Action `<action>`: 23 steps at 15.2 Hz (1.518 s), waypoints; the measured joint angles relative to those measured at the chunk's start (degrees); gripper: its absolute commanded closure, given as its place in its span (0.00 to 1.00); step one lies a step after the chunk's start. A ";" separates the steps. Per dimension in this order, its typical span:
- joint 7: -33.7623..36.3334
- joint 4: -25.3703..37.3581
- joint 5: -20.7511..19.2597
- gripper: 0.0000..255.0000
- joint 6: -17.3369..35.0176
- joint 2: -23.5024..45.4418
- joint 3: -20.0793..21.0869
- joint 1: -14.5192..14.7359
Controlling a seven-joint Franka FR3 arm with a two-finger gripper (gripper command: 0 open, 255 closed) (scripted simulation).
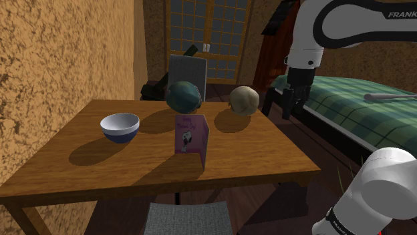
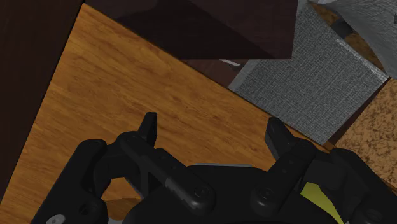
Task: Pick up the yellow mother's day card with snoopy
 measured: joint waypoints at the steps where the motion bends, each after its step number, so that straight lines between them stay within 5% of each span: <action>1: 0.00 0.00 0.00 0.00 0.00 0.00 0.00 0.00; 16: 10.25 16.09 2.68 0.00 13.60 26.81 8.48 1.68; 23: 16.38 30.71 -0.12 0.00 16.17 42.79 11.81 3.00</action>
